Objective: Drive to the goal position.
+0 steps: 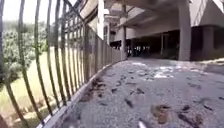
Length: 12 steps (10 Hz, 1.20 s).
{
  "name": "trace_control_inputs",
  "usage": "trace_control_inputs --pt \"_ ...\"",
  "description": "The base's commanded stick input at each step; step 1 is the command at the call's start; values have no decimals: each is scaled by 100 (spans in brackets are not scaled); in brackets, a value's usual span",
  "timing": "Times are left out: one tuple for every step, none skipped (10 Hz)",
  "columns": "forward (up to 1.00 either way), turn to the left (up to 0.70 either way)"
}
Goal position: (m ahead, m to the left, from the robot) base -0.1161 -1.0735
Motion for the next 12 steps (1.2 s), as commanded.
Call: trace_control_inputs --pt "0 -50" --pt "0 -50" --pt "0 -50" --pt "0 -50" --pt "0 -50" --pt "0 -50" --pt "0 -50" --pt "0 -50" --pt "0 -50" --pt "0 -50" --pt "0 -50" --pt "0 -50"
